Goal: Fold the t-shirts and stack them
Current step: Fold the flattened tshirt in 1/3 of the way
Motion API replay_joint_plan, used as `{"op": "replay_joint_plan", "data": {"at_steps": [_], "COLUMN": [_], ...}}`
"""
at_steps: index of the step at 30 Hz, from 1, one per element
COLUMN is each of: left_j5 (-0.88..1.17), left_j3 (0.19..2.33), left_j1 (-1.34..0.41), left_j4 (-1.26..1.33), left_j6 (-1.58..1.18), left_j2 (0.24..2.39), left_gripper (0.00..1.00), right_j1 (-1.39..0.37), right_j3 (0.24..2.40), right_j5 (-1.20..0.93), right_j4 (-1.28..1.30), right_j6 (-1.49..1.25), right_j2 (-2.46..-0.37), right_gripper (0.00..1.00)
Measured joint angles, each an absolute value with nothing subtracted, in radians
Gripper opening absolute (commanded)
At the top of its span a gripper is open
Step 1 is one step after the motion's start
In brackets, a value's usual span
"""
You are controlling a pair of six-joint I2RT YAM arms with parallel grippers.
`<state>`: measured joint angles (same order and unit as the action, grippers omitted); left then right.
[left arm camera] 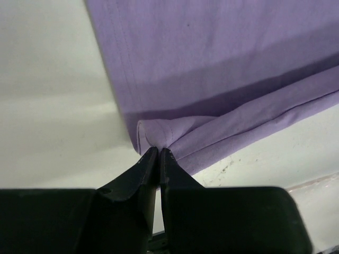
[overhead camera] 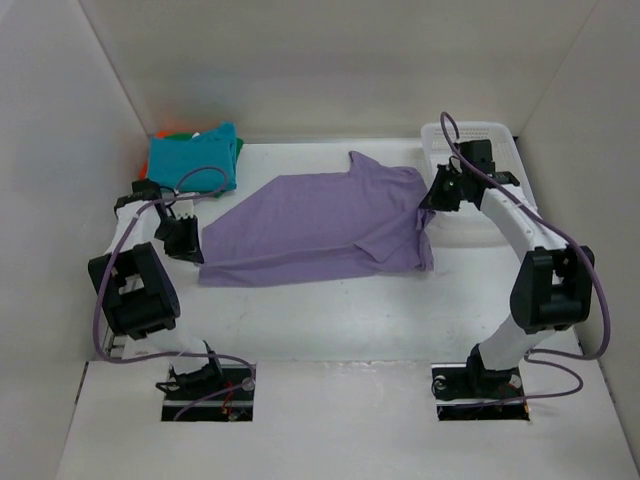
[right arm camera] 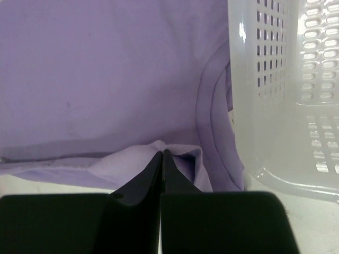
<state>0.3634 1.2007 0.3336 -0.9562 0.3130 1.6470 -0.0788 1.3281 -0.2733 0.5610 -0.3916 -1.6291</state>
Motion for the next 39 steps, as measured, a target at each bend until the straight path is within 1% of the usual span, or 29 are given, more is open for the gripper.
{"op": "replay_joint_plan", "data": {"at_steps": [5,9,12,14,15,16,17,18,20,21,24,27,29,31,35,37,39], "left_j5": [0.371,0.374,0.375,0.375,0.375,0.375,0.375,0.375,0.374,0.374,0.371,0.35,0.335,0.312,0.243,0.184,0.111], "left_j3": [1.216,1.24,1.268,1.29,1.302,1.314,1.327,1.341,1.368,1.383,1.436,1.443,1.405,1.32,1.094,0.978,0.876], "left_j1": [0.335,0.339,0.34,0.34,0.341,0.343,0.347,0.354,0.372,0.384,0.426,0.455,0.449,0.393,0.147,0.047,0.002], "left_j4": [-0.945,-0.945,-0.945,-0.945,-0.945,-0.945,-0.945,-0.945,-0.944,-0.945,-0.942,-0.911,-0.89,-0.872,-0.858,-0.84,-0.815], "left_j6": [0.305,0.301,0.295,0.29,0.287,0.284,0.281,0.278,0.27,0.267,0.261,0.271,0.308,0.382,0.557,0.625,0.674], "left_j2": [1.706,1.738,1.762,1.781,1.791,1.801,1.811,1.821,1.831,1.831,1.829,1.785,1.704,1.574,1.329,1.284,1.295], "left_gripper": [0.05,0.06,0.08,0.1,0.11,0.15,0.21,0.25,0.34,0.37,0.41,0.5,0.53,0.55,0.57,0.58,0.58], "right_j1": [-0.08,-0.083,-0.094,-0.107,-0.113,-0.121,-0.127,-0.13,-0.138,-0.139,-0.141,-0.146,-0.16,-0.185,-0.237,-0.256,-0.262], "right_j3": [1.333,1.38,1.45,1.502,1.524,1.545,1.565,1.581,1.606,1.615,1.627,1.617,1.562,1.46,1.268,1.174,1.095], "right_j5": [-0.259,-0.243,-0.228,-0.215,-0.208,-0.199,-0.187,-0.178,-0.16,-0.152,-0.134,-0.117,-0.099,-0.081,-0.055,-0.038,-0.017], "right_j4": [0.565,0.571,0.579,0.58,0.58,0.584,0.59,0.594,0.599,0.6,0.603,0.606,0.603,0.607,0.641,0.655,0.673], "right_j6": [-0.38,-0.369,-0.36,-0.353,-0.349,-0.344,-0.339,-0.336,-0.332,-0.331,-0.332,-0.333,-0.346,-0.368,-0.419,-0.443,-0.462], "right_j2": [-1.685,-1.73,-1.774,-1.809,-1.825,-1.841,-1.856,-1.869,-1.889,-1.895,-1.897,-1.872,-1.809,-1.703,-1.525,-1.482,-1.472], "right_gripper": [0.0,0.01,0.04,0.07,0.11,0.15,0.2,0.26,0.28,0.31,0.38,0.43,0.46,0.48,0.52,0.53,0.53]}}
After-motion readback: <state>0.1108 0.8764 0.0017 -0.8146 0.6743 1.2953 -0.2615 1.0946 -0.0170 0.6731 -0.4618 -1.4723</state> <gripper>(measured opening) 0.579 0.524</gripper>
